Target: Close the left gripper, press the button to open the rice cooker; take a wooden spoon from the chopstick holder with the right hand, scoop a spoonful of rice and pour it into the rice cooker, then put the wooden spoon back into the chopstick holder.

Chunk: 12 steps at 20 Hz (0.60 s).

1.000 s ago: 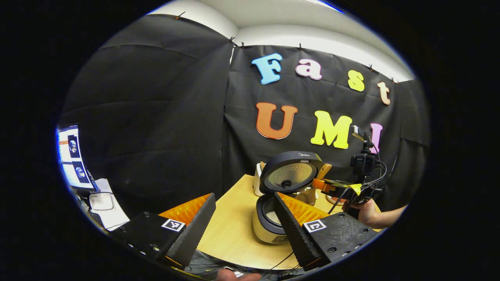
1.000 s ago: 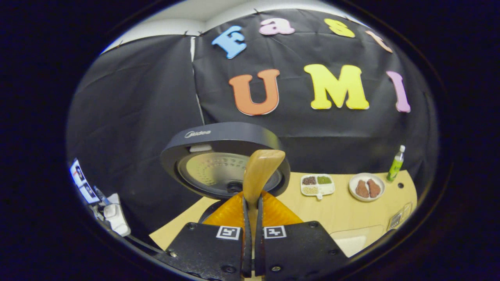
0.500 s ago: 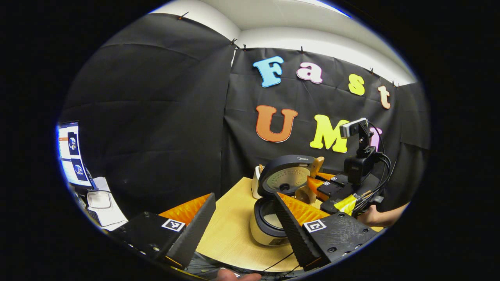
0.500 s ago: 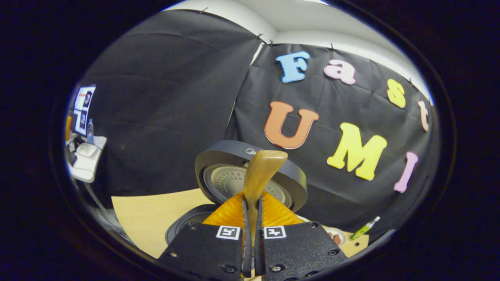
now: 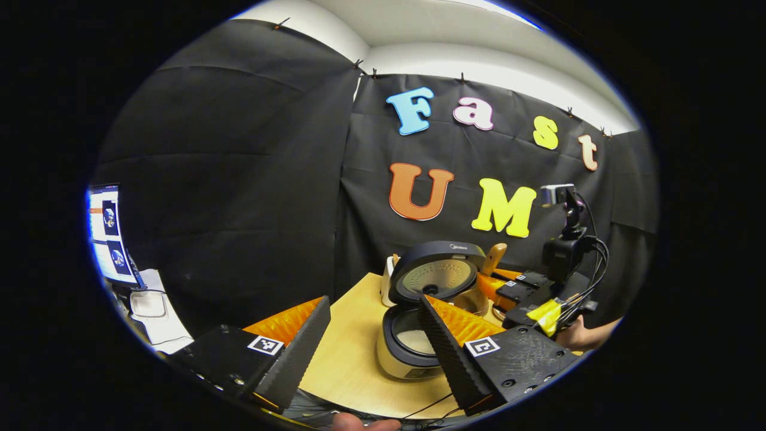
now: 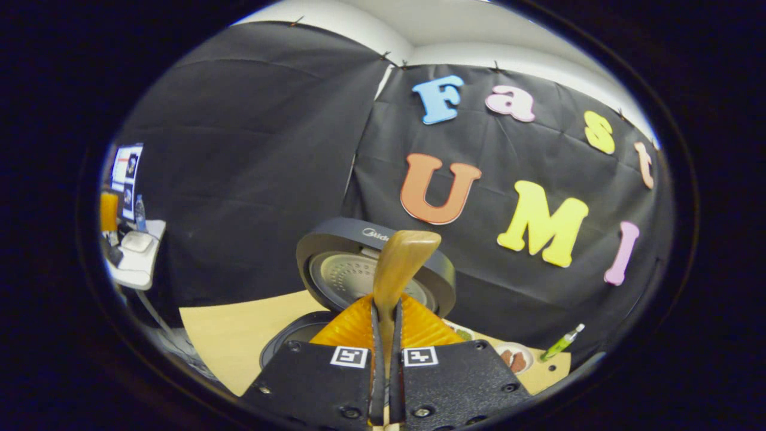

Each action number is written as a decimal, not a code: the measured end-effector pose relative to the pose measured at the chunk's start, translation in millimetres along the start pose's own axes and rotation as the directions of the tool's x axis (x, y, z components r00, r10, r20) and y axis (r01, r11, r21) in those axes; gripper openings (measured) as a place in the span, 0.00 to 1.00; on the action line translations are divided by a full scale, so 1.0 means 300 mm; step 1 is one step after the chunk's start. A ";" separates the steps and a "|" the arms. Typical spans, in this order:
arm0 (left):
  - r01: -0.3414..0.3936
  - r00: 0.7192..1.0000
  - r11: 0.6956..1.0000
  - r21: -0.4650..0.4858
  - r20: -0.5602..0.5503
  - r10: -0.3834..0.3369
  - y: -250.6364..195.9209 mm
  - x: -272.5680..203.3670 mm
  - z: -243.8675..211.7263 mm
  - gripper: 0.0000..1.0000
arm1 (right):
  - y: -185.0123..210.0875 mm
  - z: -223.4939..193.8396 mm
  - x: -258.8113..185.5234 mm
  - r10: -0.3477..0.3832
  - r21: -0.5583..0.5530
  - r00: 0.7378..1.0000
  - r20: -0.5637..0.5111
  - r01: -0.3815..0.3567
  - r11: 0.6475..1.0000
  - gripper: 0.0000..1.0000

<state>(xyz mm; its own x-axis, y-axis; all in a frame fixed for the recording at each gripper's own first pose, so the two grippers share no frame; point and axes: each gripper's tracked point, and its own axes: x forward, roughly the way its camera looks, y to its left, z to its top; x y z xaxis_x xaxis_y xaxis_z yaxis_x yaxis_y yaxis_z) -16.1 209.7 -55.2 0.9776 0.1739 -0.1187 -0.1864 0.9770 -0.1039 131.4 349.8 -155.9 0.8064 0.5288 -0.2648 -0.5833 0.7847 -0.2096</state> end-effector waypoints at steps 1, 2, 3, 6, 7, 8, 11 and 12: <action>0.012 1.000 1.000 0.001 0.000 -0.012 -0.037 0.008 0.000 0.95 | -0.025 0.015 -0.026 0.001 0.044 1.000 0.002 -0.001 0.999 0.08; 0.025 1.000 1.000 0.003 0.000 -0.025 -0.091 0.035 0.011 0.95 | -0.054 0.030 -0.056 0.000 0.081 1.000 0.003 -0.001 0.997 0.08; 0.041 0.999 0.999 0.009 0.001 -0.041 -0.129 0.050 0.013 0.95 | -0.091 0.047 -0.086 -0.004 0.117 1.000 0.006 0.003 0.993 0.08; 0.100 0.995 0.995 0.030 0.002 -0.101 -0.242 0.076 0.019 0.95 | -0.250 0.073 -0.177 -0.061 0.213 0.998 0.009 0.057 0.975 0.08; 0.122 0.992 0.992 0.036 0.001 -0.122 -0.290 0.088 0.018 0.95 | -0.326 0.068 -0.205 -0.091 0.238 0.996 0.005 0.087 0.967 0.08; 0.142 0.990 0.989 0.043 0.001 -0.143 -0.335 0.100 0.024 0.95 | -0.400 0.064 -0.239 -0.127 0.258 0.992 -0.001 0.123 0.958 0.08; 0.188 0.982 0.980 0.061 0.000 -0.188 -0.467 0.124 0.028 0.95 | -0.676 -0.008 -0.359 -0.251 0.293 0.967 -0.041 0.252 0.922 0.08; 0.195 0.981 0.979 0.065 0.002 -0.196 -0.508 0.134 0.032 0.95 | -0.770 -0.047 -0.401 -0.293 0.301 0.954 -0.060 0.297 0.906 0.06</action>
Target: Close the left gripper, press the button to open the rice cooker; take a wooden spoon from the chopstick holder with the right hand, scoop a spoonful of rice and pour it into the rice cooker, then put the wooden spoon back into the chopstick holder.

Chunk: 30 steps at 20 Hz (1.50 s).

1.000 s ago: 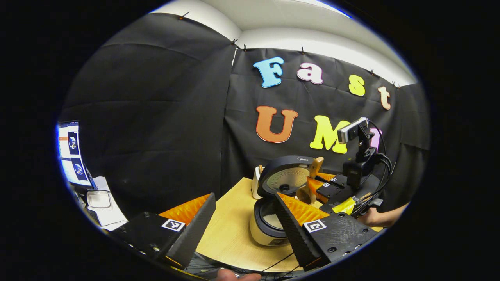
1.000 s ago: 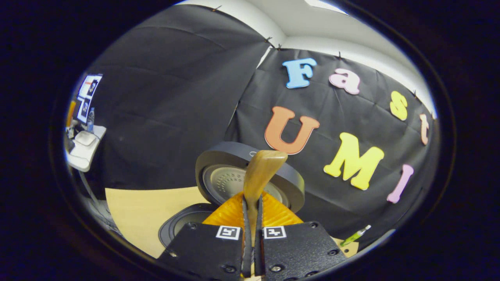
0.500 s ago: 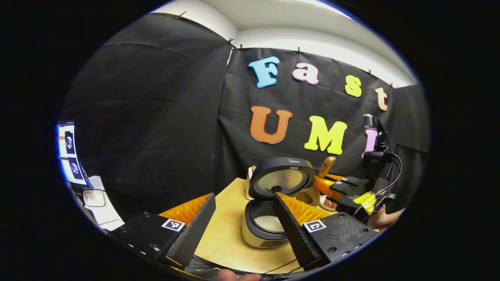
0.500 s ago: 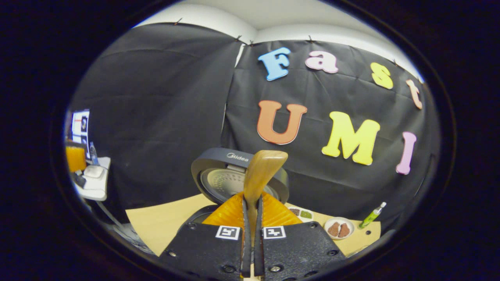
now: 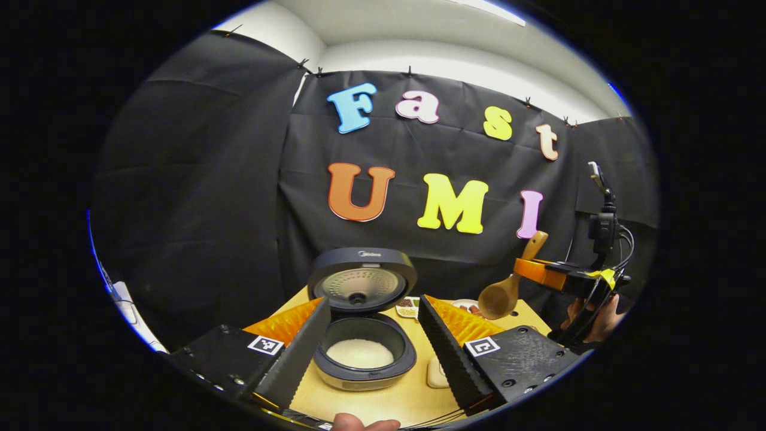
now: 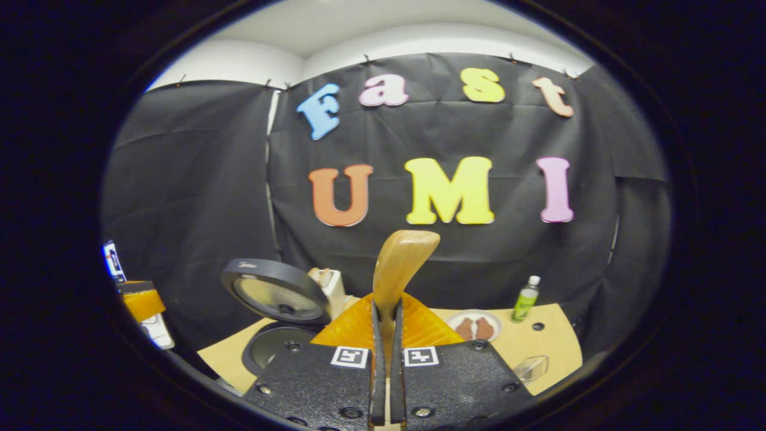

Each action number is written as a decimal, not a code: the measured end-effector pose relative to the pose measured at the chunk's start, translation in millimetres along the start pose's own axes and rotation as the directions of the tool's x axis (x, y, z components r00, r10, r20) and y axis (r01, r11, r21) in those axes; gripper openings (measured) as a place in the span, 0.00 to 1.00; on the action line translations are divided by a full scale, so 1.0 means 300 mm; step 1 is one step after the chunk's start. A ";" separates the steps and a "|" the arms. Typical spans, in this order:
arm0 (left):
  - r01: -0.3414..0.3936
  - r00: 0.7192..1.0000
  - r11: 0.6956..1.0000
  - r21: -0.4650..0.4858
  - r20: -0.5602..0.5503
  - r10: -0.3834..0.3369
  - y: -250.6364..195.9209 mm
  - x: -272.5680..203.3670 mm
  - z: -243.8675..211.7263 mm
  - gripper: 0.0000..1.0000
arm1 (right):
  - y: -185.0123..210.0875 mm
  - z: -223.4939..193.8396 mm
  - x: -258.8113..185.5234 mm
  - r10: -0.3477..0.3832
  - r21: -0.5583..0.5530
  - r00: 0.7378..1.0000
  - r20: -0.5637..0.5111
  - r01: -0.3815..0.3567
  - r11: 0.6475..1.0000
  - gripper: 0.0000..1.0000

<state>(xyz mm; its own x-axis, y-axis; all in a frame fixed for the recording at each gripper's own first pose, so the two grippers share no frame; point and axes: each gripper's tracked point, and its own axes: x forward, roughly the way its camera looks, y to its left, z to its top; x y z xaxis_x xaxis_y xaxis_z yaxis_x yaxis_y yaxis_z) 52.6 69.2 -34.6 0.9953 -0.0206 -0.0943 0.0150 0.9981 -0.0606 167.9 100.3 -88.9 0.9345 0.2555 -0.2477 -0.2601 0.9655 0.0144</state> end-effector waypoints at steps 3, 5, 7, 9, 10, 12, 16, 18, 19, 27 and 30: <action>0.014 1.000 1.000 0.006 0.000 -0.014 -0.088 0.057 -0.006 0.95 | -0.320 -0.052 -0.015 -0.133 0.025 0.990 -0.036 0.134 0.991 0.06; 0.016 1.000 1.000 0.015 -0.010 -0.016 -0.142 0.081 -0.009 0.95 | -0.514 -0.112 -0.012 -0.209 0.056 0.975 -0.072 0.213 0.975 0.08; 0.016 1.000 1.000 0.024 -0.016 -0.015 -0.191 0.110 -0.011 0.95 | -0.691 -0.188 0.000 -0.279 0.069 0.954 -0.107 0.287 0.955 0.09; 0.020 0.999 0.999 0.038 -0.026 -0.019 -0.250 0.136 -0.014 0.95 | -0.820 -0.272 0.015 -0.324 0.083 0.935 -0.147 0.338 0.937 0.08; 0.020 0.999 0.999 0.048 -0.034 -0.018 -0.267 0.143 -0.020 0.95 | -0.862 -0.314 0.033 -0.335 0.096 0.927 -0.168 0.354 0.930 0.08; 0.018 0.999 0.998 0.063 -0.049 -0.015 -0.296 0.157 -0.030 0.95 | -0.931 -0.405 0.075 -0.338 0.125 0.921 -0.195 0.365 0.923 0.08; -0.004 0.997 0.997 0.083 -0.071 0.010 -0.318 0.169 -0.037 0.95 | -0.979 -0.587 0.155 -0.319 0.174 0.910 -0.265 0.370 0.912 0.08; -0.024 0.997 0.996 0.084 -0.065 0.029 -0.318 0.174 -0.023 0.95 | -0.990 -0.654 0.182 -0.312 0.185 0.908 -0.282 0.370 0.911 0.08; -0.034 0.997 0.996 0.085 -0.063 0.040 -0.312 0.174 -0.018 0.95 | -0.989 -0.678 0.189 -0.302 0.194 0.908 -0.289 0.365 0.911 0.09; -0.110 0.994 0.987 0.119 -0.012 0.113 -0.187 0.184 0.081 0.95 | -0.995 -0.758 0.190 -0.288 0.239 0.905 -0.312 0.368 0.898 0.18; -0.153 0.988 0.985 0.076 0.022 0.152 -0.102 0.181 0.138 0.95 | -1.023 -0.691 0.146 -0.346 0.188 0.899 -0.268 0.401 0.896 0.29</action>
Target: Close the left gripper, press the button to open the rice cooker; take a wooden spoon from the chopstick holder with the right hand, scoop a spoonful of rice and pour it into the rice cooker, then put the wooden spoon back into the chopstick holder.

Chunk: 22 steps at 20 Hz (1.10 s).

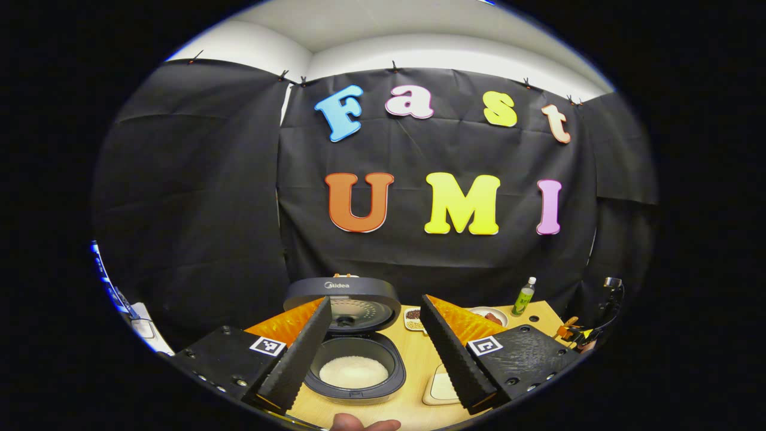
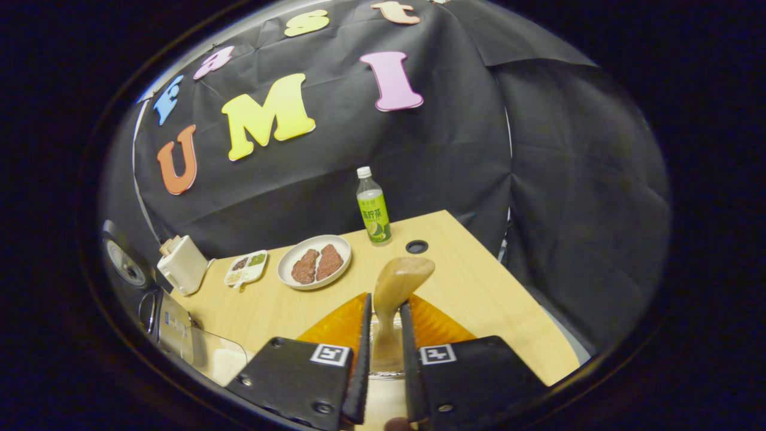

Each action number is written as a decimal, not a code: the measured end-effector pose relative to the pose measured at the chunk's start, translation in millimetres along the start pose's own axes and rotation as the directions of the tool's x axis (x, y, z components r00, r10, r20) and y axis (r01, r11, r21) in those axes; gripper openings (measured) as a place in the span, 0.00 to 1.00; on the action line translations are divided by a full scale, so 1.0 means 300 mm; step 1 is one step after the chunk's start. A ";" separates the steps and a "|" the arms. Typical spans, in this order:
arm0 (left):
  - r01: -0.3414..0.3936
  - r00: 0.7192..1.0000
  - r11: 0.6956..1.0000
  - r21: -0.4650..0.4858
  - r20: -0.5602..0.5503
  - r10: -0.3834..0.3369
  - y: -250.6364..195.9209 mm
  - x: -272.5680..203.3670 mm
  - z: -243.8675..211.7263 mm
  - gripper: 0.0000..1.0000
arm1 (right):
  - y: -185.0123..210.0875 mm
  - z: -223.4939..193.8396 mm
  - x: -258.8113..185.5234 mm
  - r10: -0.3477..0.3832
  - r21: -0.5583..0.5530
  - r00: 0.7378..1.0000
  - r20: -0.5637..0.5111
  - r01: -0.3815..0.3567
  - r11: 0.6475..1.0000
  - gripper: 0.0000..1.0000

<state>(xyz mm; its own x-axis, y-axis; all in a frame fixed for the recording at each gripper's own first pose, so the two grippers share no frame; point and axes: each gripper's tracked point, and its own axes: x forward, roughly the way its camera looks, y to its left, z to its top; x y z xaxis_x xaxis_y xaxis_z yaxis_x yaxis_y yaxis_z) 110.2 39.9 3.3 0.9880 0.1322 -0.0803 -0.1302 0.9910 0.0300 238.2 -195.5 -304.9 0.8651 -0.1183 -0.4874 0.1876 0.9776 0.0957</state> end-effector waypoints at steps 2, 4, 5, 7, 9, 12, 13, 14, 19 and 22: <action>-0.022 0.999 1.000 -0.005 0.044 0.023 0.046 0.024 0.054 0.95 | -0.018 0.083 -0.072 -0.032 -0.001 0.998 0.049 0.032 0.999 0.64; -0.035 0.996 0.999 -0.026 0.078 0.037 0.087 0.060 0.110 0.94 | -0.024 0.170 -0.149 -0.056 -0.005 0.993 0.104 0.057 0.998 0.84; -0.036 0.995 0.998 -0.045 0.088 0.040 0.100 0.080 0.132 0.95 | -0.026 0.219 -0.186 -0.065 -0.017 0.988 0.139 0.068 0.998 0.92; -0.008 0.993 0.996 -0.085 0.115 0.018 0.107 0.138 0.165 0.94 | -0.006 0.289 -0.287 -0.071 -0.034 0.978 0.194 0.079 0.996 0.97; -0.010 0.995 0.994 -0.113 0.093 0.021 0.130 0.214 0.162 0.94 | 0.028 0.335 -0.374 -0.056 -0.062 0.972 0.230 0.072 0.995 1.00; -0.005 0.999 0.986 -0.168 0.035 0.011 0.124 0.336 0.150 0.94 | 0.089 0.376 -0.496 -0.011 -0.107 0.963 0.269 0.041 0.993 1.00; -0.009 1.000 0.985 -0.173 0.007 0.010 0.122 0.373 0.137 0.95 | 0.106 0.382 -0.531 0.002 -0.121 0.960 0.279 0.033 0.992 0.99; -0.013 1.000 0.986 -0.167 -0.017 0.010 0.123 0.415 0.118 0.95 | 0.121 0.386 -0.567 0.016 -0.134 0.958 0.286 0.024 0.991 0.99; -0.046 0.975 0.990 -0.130 -0.223 0.016 0.153 0.543 -0.050 0.95 | 0.132 0.415 -0.686 0.032 -0.193 0.939 0.342 0.036 0.981 0.99; -0.027 0.962 0.990 -0.136 -0.272 -0.011 0.151 0.533 -0.074 0.95 | 0.093 0.407 -0.706 -0.001 -0.182 0.938 0.348 0.068 0.981 1.00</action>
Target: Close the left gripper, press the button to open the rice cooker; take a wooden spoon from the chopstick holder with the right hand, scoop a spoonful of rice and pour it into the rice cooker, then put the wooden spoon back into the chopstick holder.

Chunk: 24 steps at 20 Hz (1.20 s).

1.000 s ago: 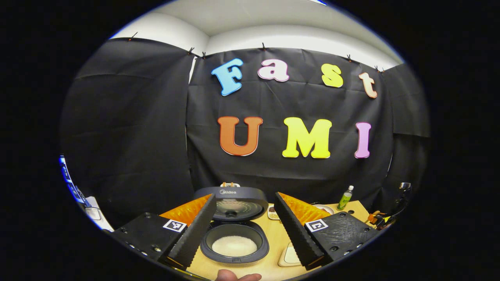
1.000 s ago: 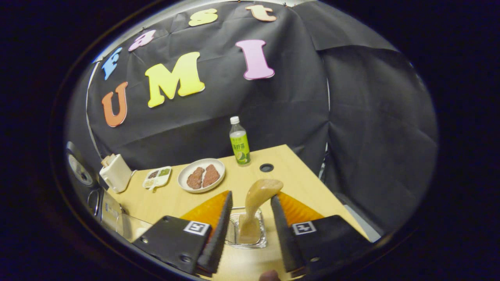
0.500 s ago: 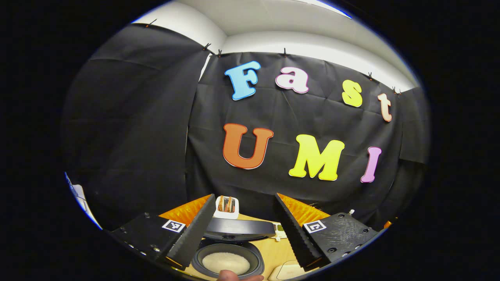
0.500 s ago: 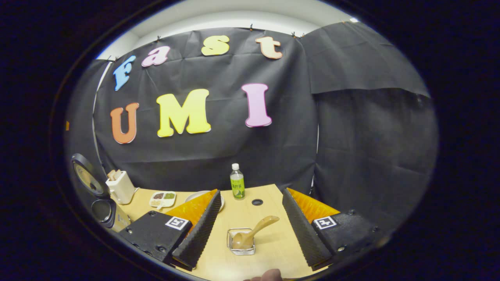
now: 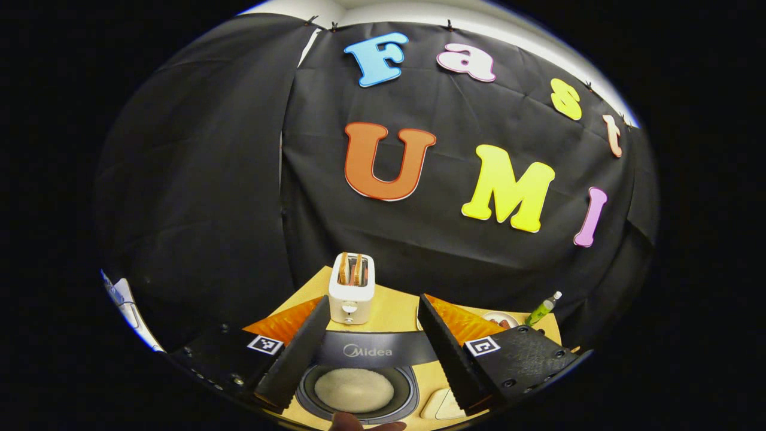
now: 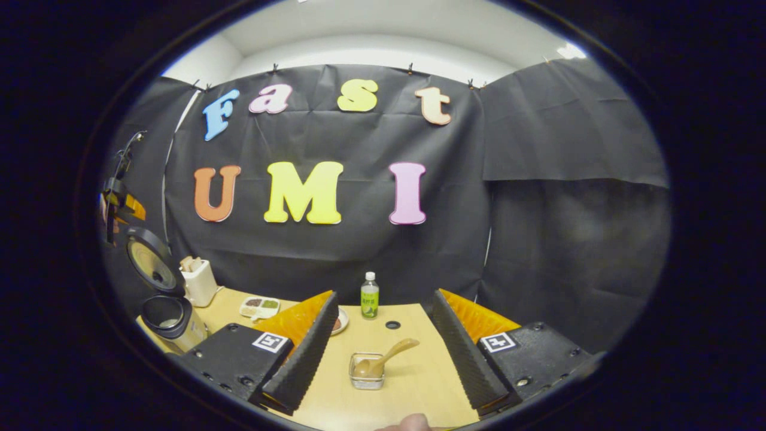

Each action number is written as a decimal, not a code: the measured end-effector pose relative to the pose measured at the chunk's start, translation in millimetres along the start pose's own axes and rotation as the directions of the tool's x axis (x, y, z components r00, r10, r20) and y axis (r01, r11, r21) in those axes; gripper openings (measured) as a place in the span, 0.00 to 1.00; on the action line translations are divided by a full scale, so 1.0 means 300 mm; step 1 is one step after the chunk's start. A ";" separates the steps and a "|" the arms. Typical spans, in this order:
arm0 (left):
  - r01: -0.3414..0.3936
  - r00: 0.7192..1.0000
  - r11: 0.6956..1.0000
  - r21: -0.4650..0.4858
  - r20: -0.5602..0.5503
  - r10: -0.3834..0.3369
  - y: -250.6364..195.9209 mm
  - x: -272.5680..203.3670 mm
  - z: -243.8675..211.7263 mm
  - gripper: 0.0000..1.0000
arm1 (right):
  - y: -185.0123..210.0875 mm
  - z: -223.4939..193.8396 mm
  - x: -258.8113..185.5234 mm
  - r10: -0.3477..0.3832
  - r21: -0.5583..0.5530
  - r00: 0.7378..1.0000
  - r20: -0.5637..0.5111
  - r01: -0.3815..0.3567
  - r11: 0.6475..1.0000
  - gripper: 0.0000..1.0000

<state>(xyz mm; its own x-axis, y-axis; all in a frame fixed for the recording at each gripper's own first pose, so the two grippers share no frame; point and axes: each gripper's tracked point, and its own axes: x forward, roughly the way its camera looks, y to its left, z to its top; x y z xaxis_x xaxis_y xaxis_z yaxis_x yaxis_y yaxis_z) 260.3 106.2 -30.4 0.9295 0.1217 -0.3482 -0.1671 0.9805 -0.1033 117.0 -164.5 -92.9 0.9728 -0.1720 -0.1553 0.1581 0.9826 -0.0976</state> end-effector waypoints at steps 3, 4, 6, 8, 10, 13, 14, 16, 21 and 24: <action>0.016 0.999 1.000 0.002 -0.030 -0.016 -0.005 -0.016 -0.035 0.95 | 0.023 0.000 -0.014 0.014 0.006 1.000 -0.005 -0.014 1.000 1.00; 0.020 0.999 1.000 0.002 -0.044 -0.020 -0.006 -0.026 -0.047 0.96 | 0.038 0.006 -0.011 0.021 0.013 1.000 -0.003 -0.021 1.000 1.00; 0.030 0.996 1.000 0.004 -0.084 -0.030 -0.010 -0.053 -0.082 0.97 | 0.083 0.012 -0.007 0.042 0.026 0.999 -0.001 -0.042 0.999 1.00; 0.046 0.990 0.999 0.002 -0.131 -0.046 -0.017 -0.099 -0.140 0.97 | 0.138 0.033 -0.009 0.072 0.023 0.997 0.015 -0.072 0.997 1.00; 0.074 0.978 0.997 -0.008 -0.197 -0.074 -0.034 -0.143 -0.214 0.97 | 0.194 0.047 -0.016 0.109 0.012 0.994 0.025 -0.109 0.994 1.00; 0.103 0.955 0.995 -0.016 -0.279 -0.103 -0.039 -0.212 -0.339 0.96 | 0.271 0.038 -0.021 0.156 0.023 0.988 0.020 -0.156 0.987 1.00; 0.102 0.951 0.995 -0.007 -0.293 -0.100 -0.036 -0.227 -0.380 0.97 | 0.295 0.033 -0.026 0.168 0.029 0.986 0.015 -0.169 0.985 1.00; 0.092 0.940 0.996 0.006 -0.330 -0.085 -0.034 -0.241 -0.459 0.97 | 0.336 0.024 -0.032 0.187 0.030 0.982 0.011 -0.188 0.982 1.00; 0.063 0.919 0.998 -0.011 -0.390 -0.062 -0.020 -0.267 -0.607 0.97 | 0.418 -0.003 -0.047 0.231 0.066 0.973 -0.019 -0.229 0.971 1.00; 0.042 0.910 0.999 -0.024 -0.411 -0.049 -0.009 -0.248 -0.667 0.97 | 0.450 0.000 -0.048 0.247 0.075 0.969 -0.021 -0.244 0.967 1.00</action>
<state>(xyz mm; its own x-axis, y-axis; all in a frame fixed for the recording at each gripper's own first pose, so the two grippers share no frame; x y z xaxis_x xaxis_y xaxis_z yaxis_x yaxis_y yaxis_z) 125.9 63.6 -190.6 0.7193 -0.0001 -0.6947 -0.1354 0.9808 -0.1404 124.5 -29.5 -103.7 0.9780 0.0741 -0.1949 -0.0721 0.9972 0.0173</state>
